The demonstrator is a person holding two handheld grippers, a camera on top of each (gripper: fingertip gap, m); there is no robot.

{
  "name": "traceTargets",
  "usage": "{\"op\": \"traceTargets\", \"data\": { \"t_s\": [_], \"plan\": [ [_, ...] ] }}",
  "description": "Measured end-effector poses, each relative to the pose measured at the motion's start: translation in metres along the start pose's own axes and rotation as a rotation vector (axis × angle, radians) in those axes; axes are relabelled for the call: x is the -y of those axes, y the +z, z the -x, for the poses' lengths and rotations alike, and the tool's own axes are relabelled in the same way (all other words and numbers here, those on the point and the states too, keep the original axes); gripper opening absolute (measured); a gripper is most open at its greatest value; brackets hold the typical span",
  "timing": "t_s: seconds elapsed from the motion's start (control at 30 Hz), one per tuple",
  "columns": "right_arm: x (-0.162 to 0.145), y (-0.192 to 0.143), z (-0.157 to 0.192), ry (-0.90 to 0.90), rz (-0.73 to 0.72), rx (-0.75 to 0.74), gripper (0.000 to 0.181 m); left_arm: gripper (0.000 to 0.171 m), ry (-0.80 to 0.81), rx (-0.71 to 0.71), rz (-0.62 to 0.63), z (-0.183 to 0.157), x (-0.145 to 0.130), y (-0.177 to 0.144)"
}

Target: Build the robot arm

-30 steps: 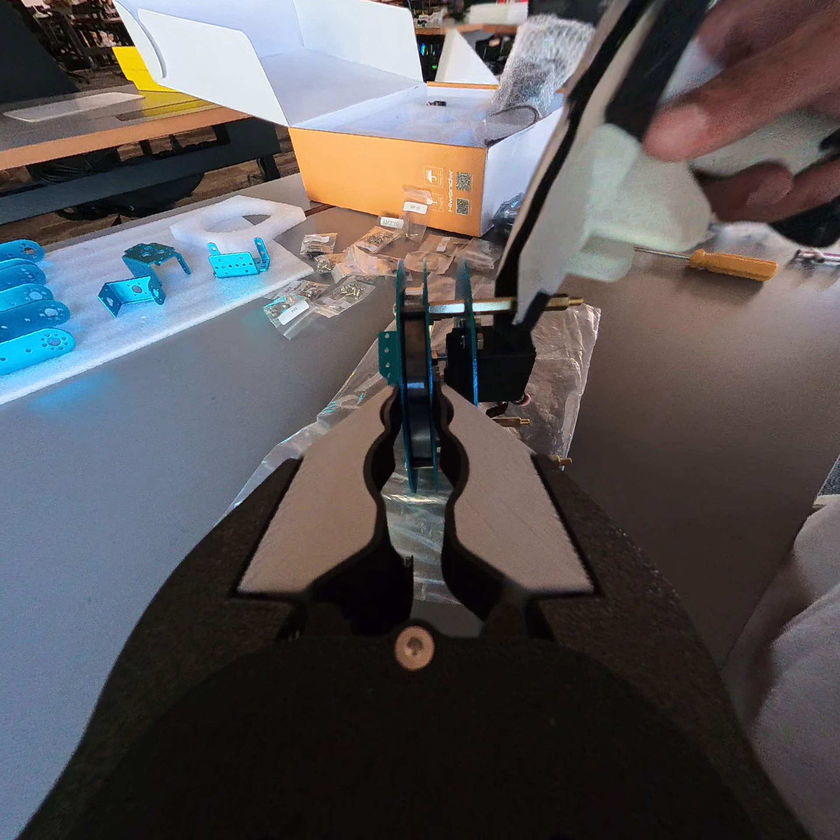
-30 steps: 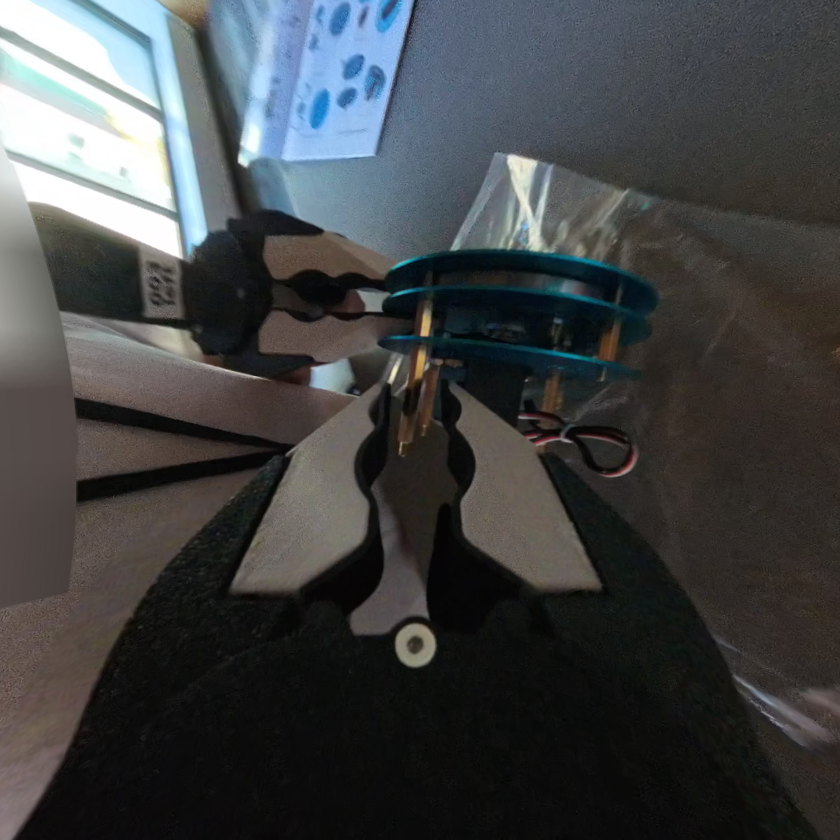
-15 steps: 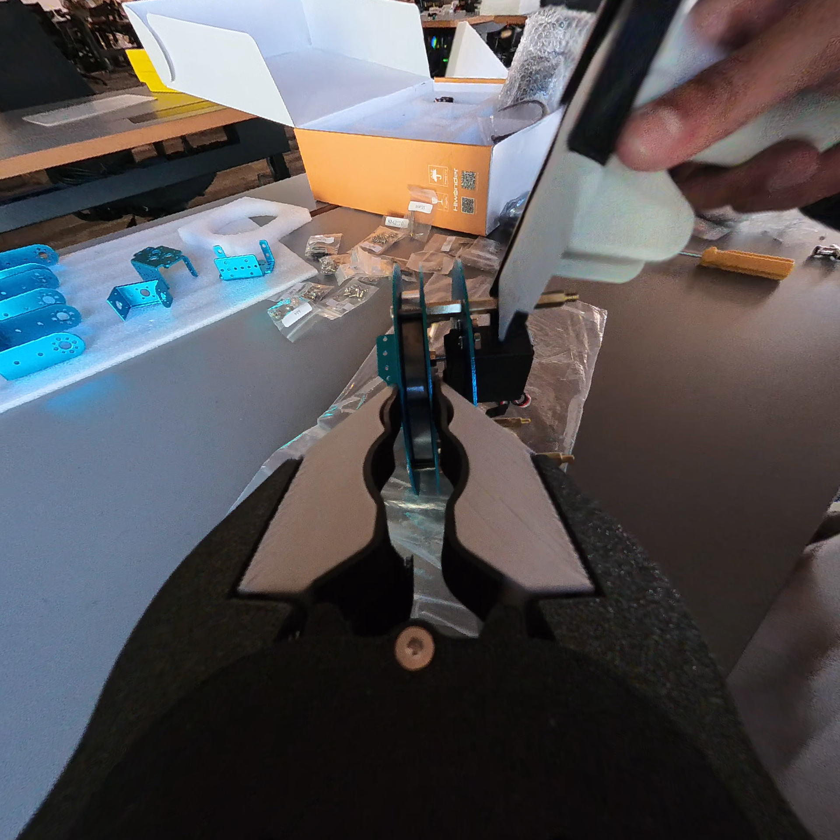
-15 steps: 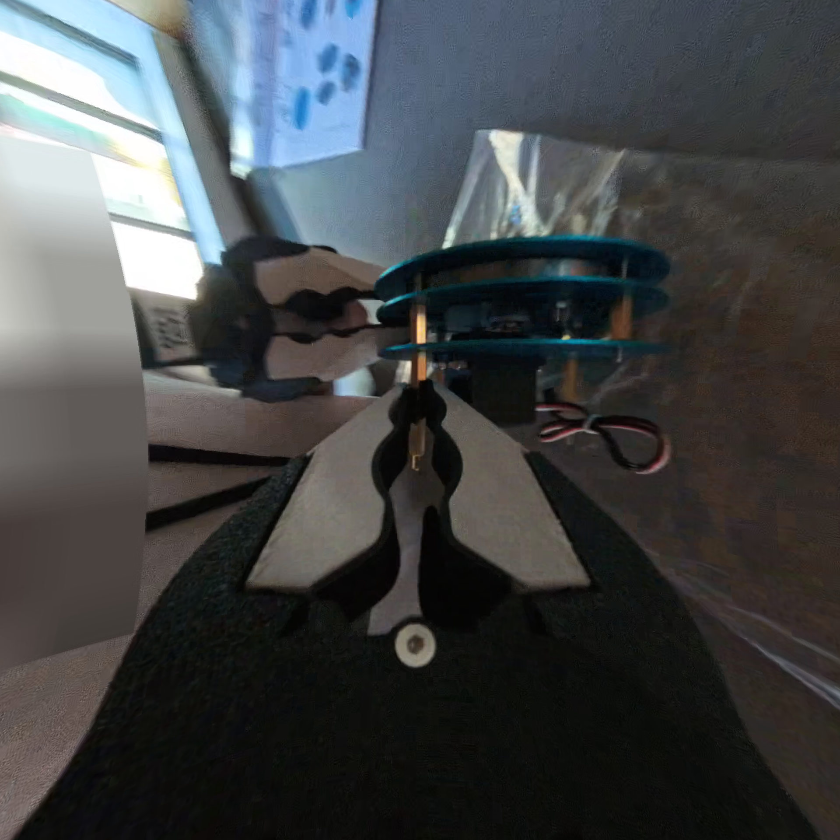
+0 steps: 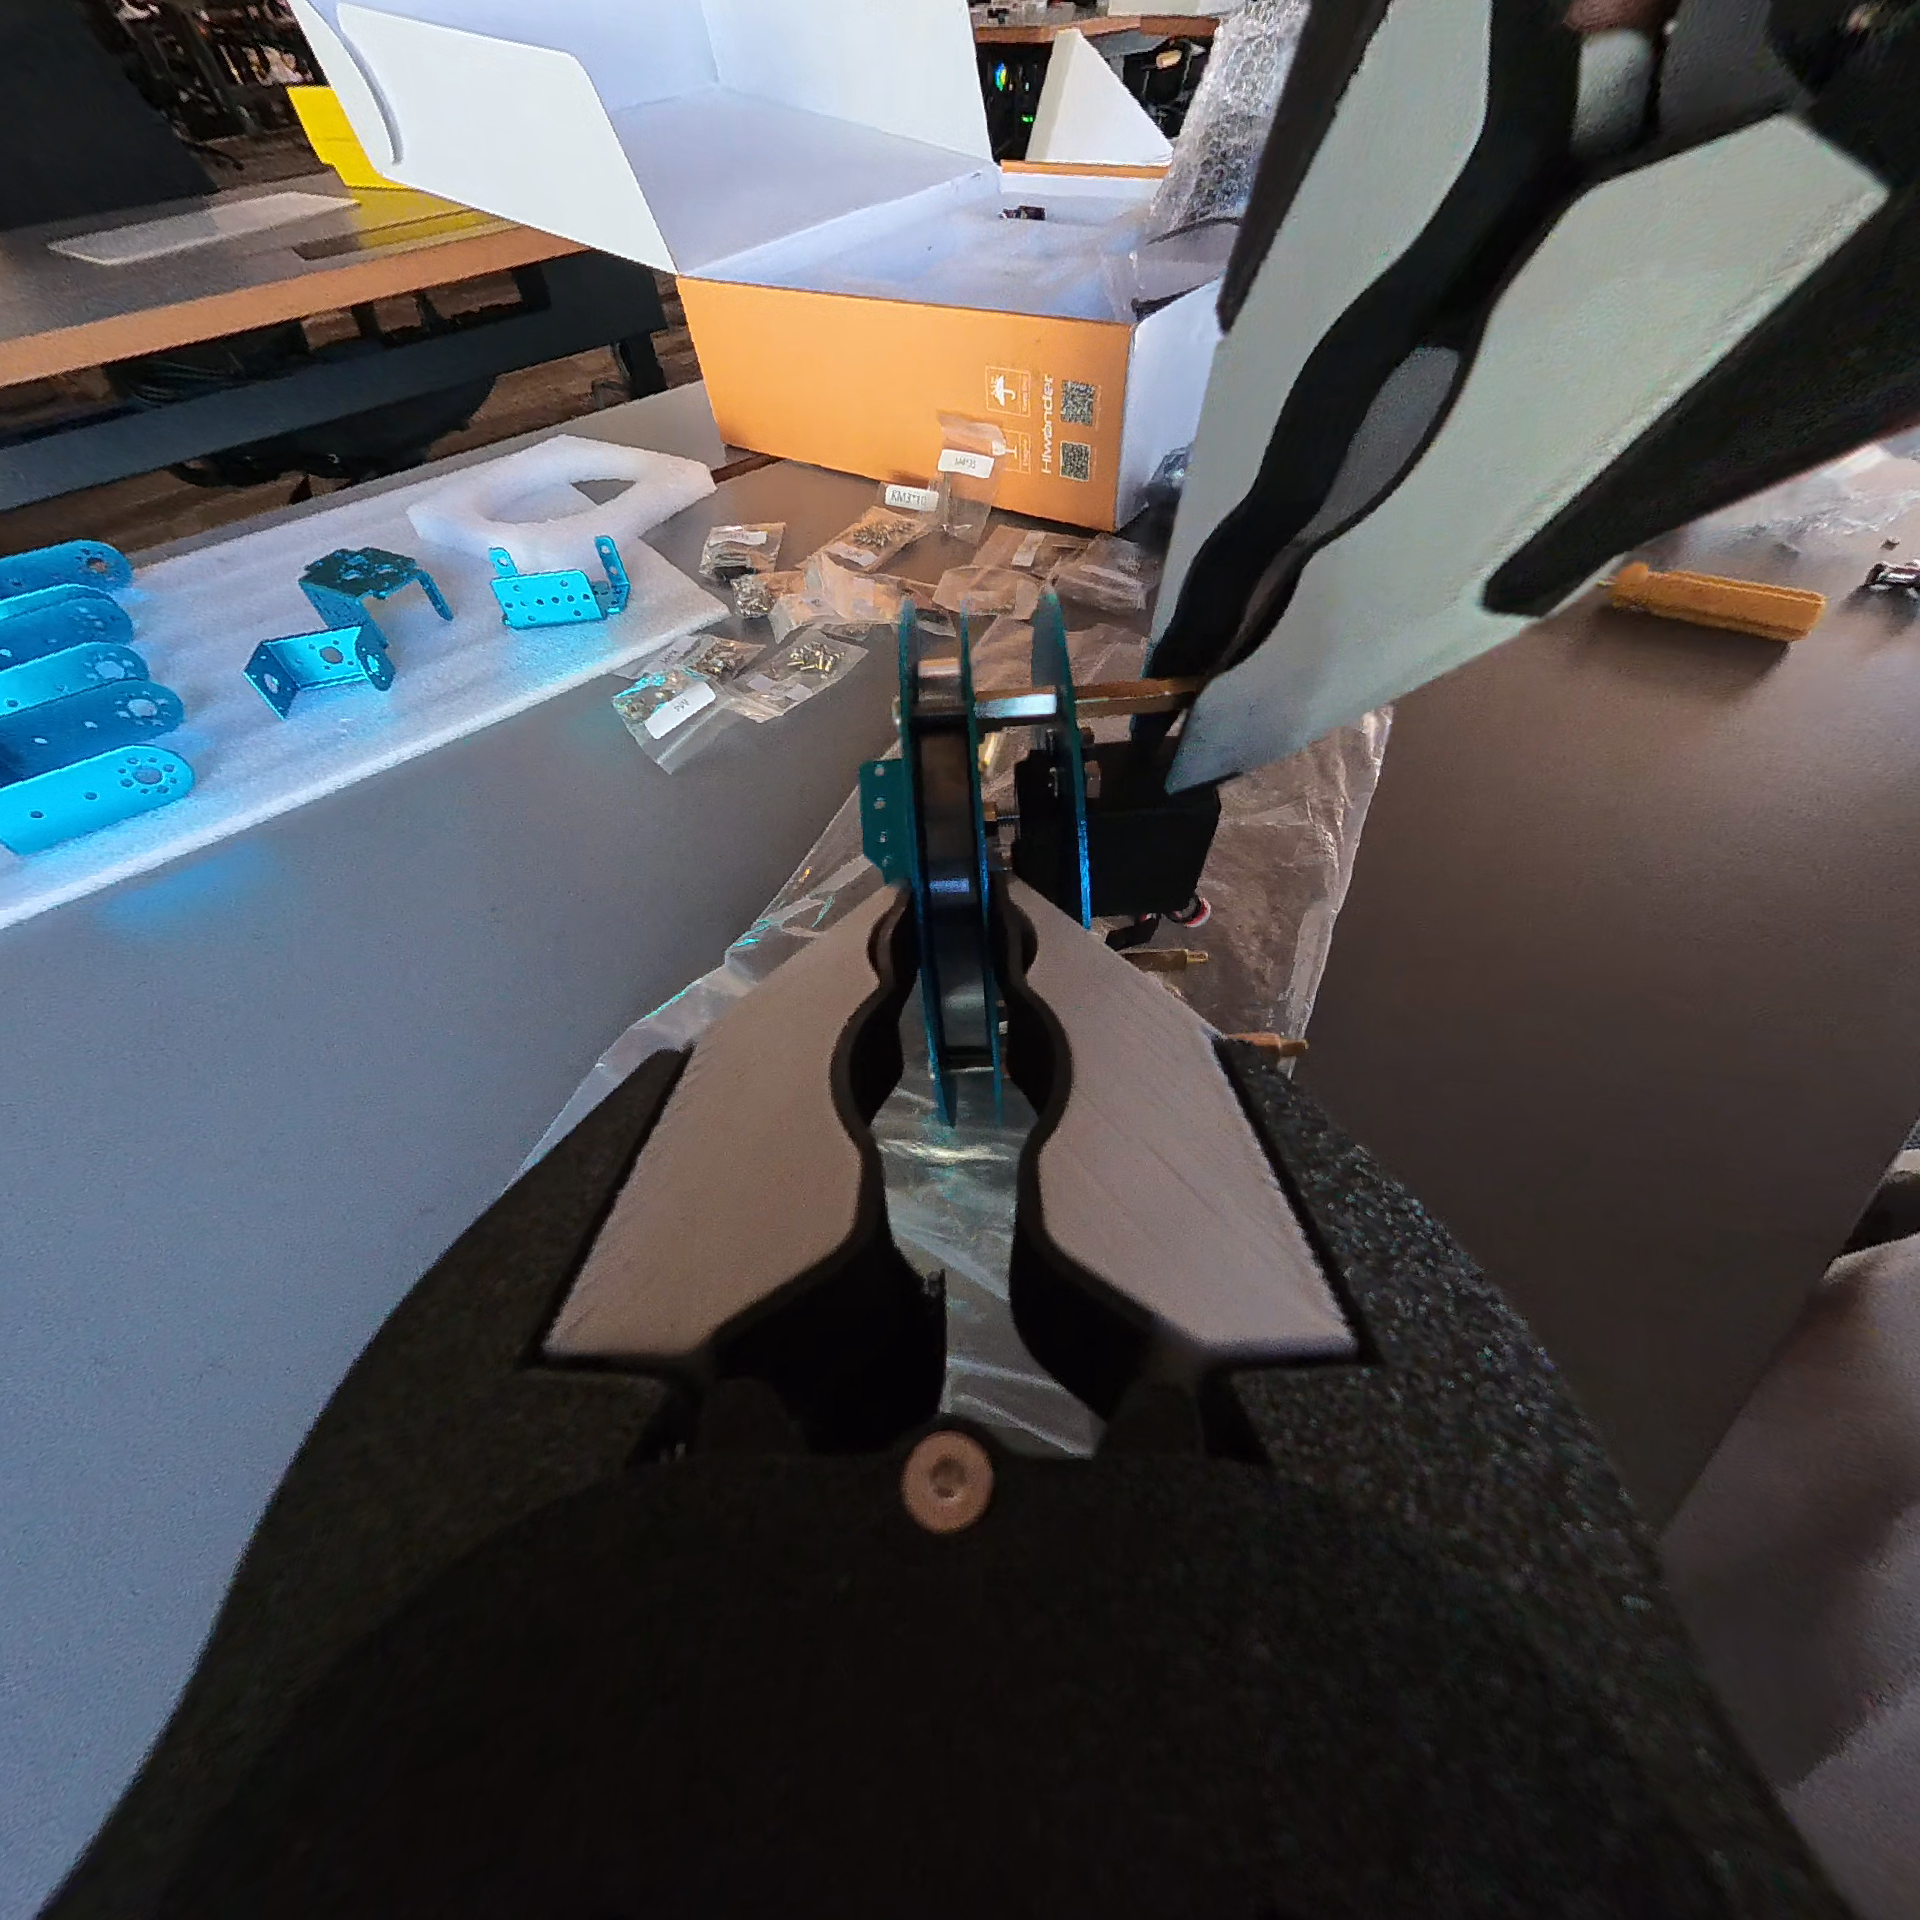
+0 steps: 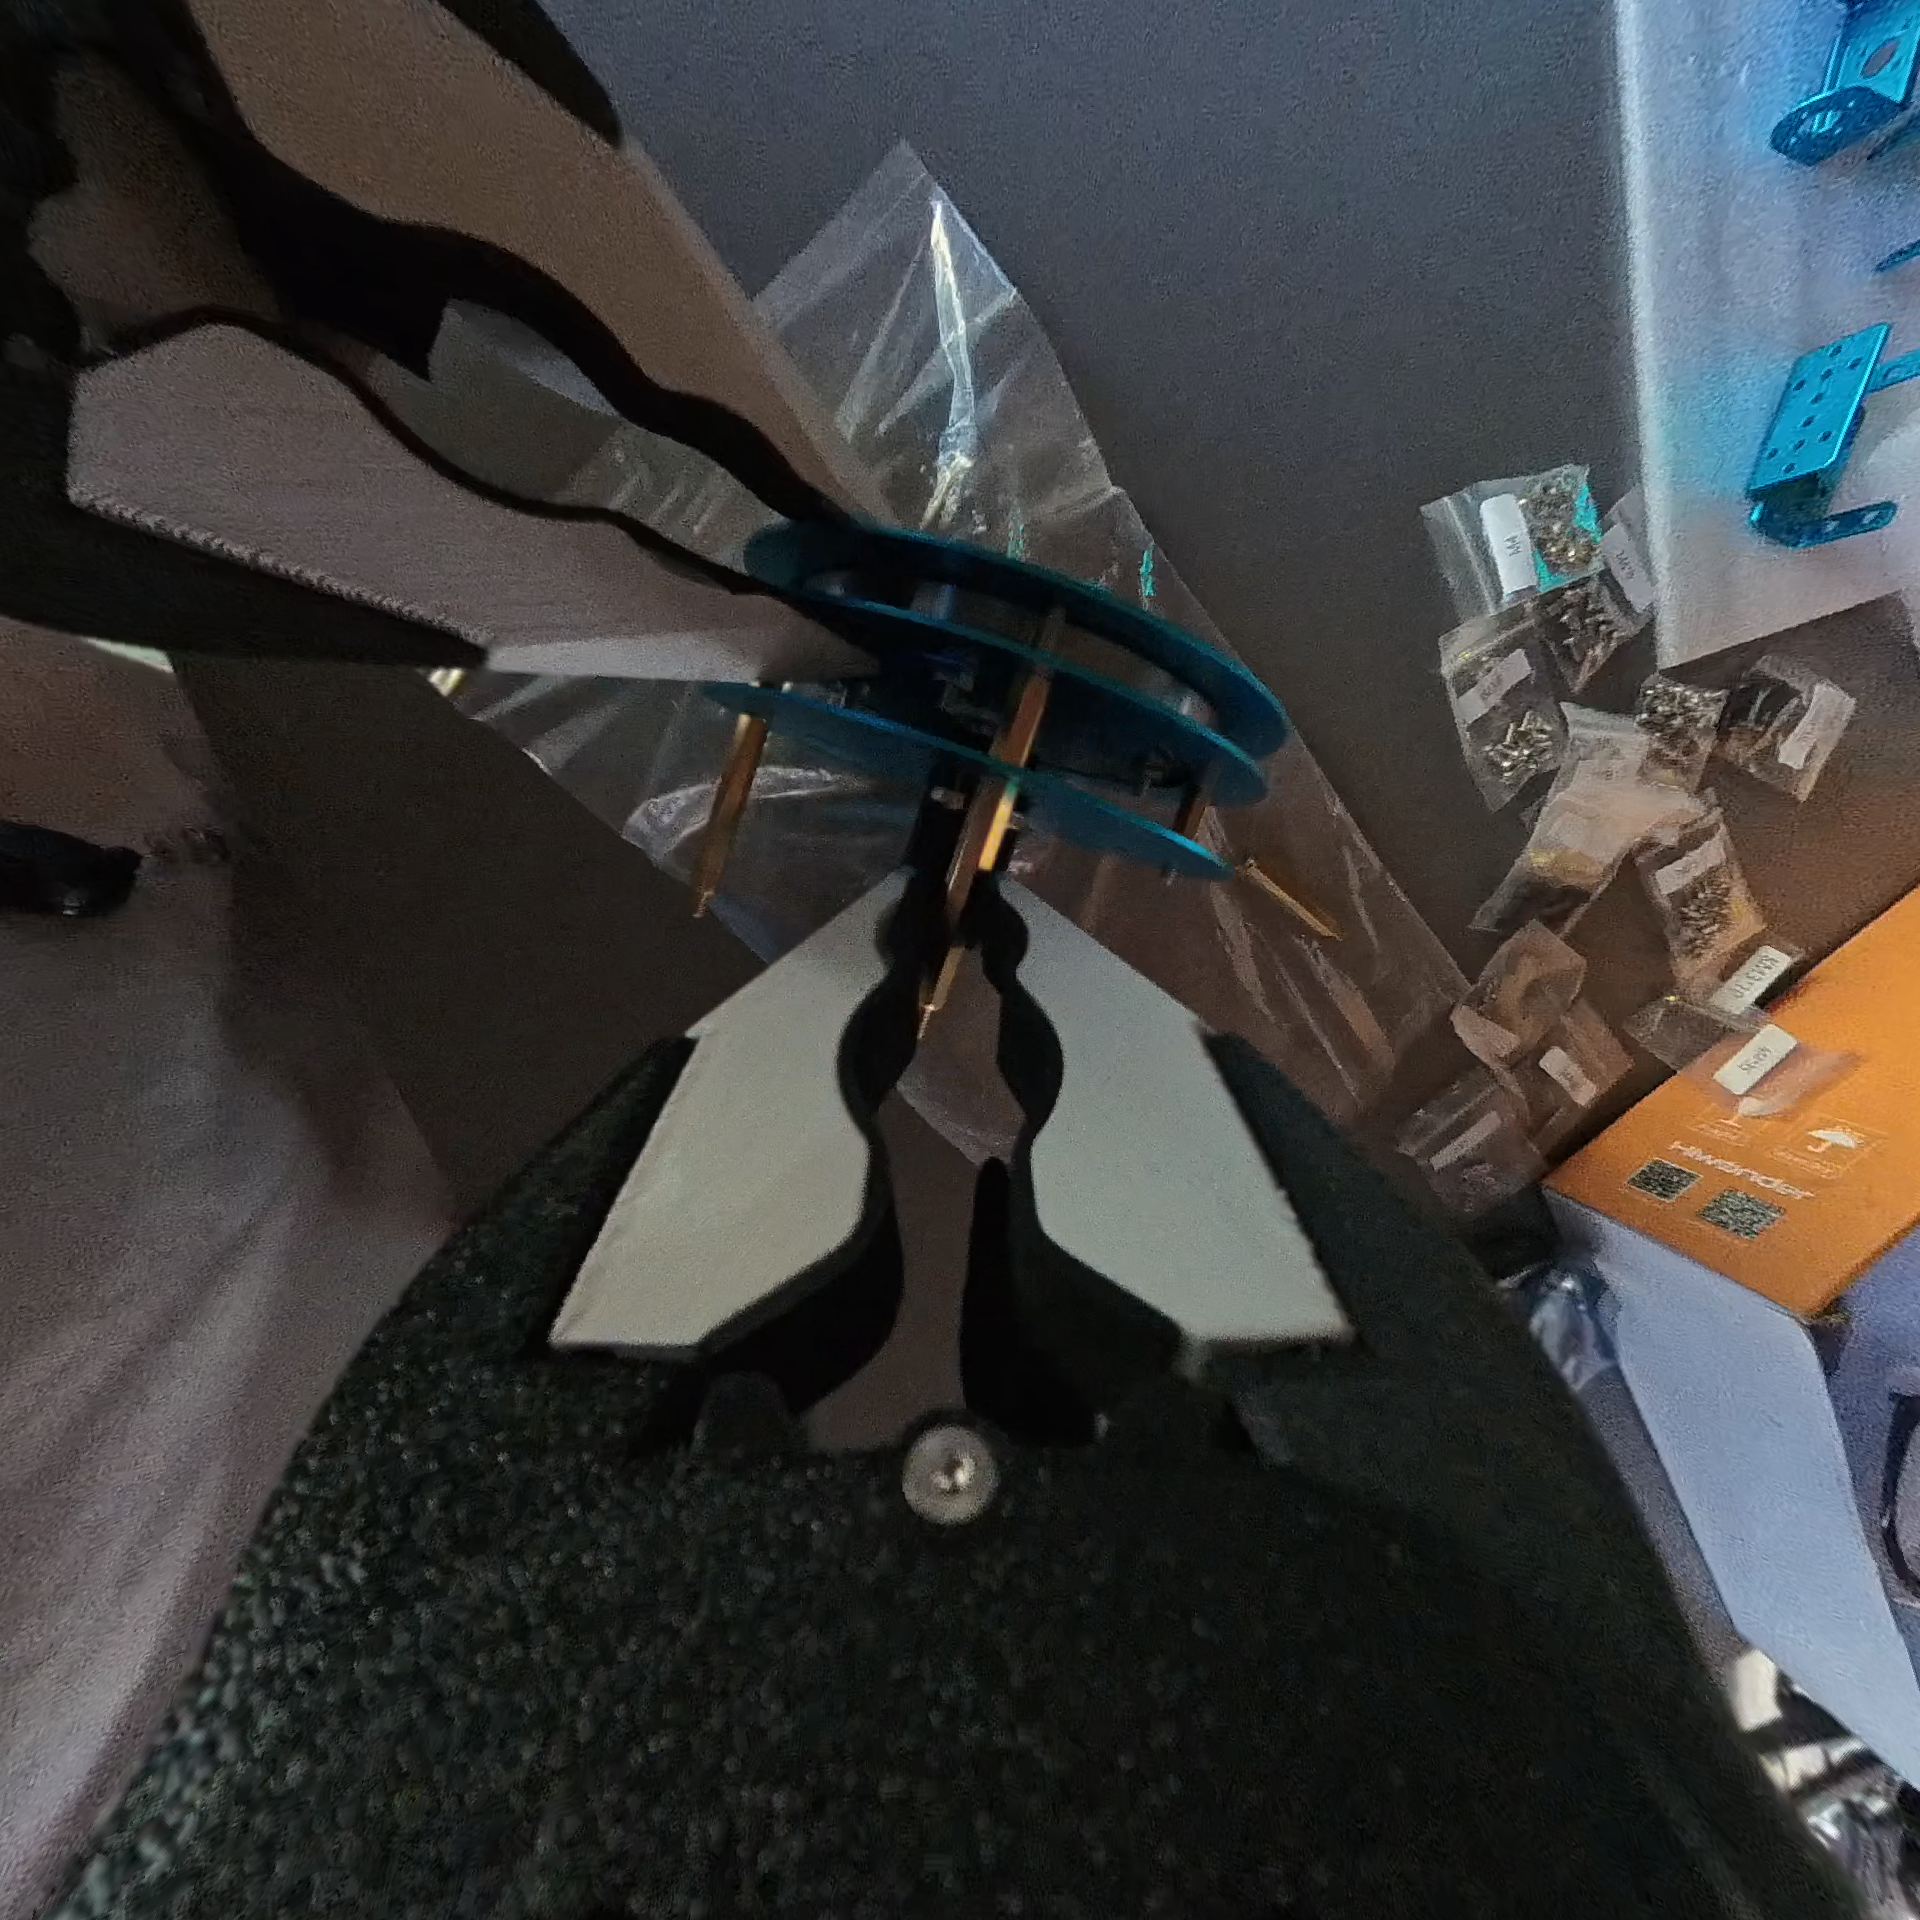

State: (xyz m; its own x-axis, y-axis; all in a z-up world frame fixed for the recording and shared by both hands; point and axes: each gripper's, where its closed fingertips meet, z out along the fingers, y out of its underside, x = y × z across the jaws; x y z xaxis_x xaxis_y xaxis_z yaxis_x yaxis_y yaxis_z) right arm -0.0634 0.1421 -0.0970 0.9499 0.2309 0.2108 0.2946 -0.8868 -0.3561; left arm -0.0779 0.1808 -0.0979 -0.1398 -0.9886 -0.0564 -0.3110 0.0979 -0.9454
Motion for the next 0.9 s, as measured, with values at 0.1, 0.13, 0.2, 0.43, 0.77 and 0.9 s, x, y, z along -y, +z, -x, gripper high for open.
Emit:
{"op": "traceTargets", "data": {
  "t_s": [0.1, 0.13, 0.2, 0.43, 0.77, 0.9],
  "plan": [
    [0.002, 0.0, 0.001, 0.187, -0.039, 0.173, 0.004, 0.012, 0.012, 0.011, -0.008, 0.001, 0.0, 0.0],
    [0.004, -0.001, 0.004, 0.332, -0.072, 0.334, 0.002, 0.012, 0.014, 0.013, -0.013, 0.001, 0.0, 0.0],
    [0.008, -0.006, 0.015, 0.678, -0.109, 0.785, 0.002, 0.012, 0.015, 0.012, -0.021, 0.001, 0.0, 0.0],
    [0.013, -0.008, 0.019, 0.745, -0.21, 0.904, 0.005, 0.012, -0.009, -0.006, -0.015, 0.002, -0.002, -0.002],
    [0.004, -0.001, 0.0, 0.111, -0.043, 0.107, 0.005, 0.012, 0.035, 0.019, -0.006, -0.003, 0.001, 0.001],
    [0.012, -0.011, 0.016, 0.838, -0.158, 1.005, 0.004, 0.012, 0.016, 0.002, -0.014, -0.004, -0.001, 0.0]
  ]
}}
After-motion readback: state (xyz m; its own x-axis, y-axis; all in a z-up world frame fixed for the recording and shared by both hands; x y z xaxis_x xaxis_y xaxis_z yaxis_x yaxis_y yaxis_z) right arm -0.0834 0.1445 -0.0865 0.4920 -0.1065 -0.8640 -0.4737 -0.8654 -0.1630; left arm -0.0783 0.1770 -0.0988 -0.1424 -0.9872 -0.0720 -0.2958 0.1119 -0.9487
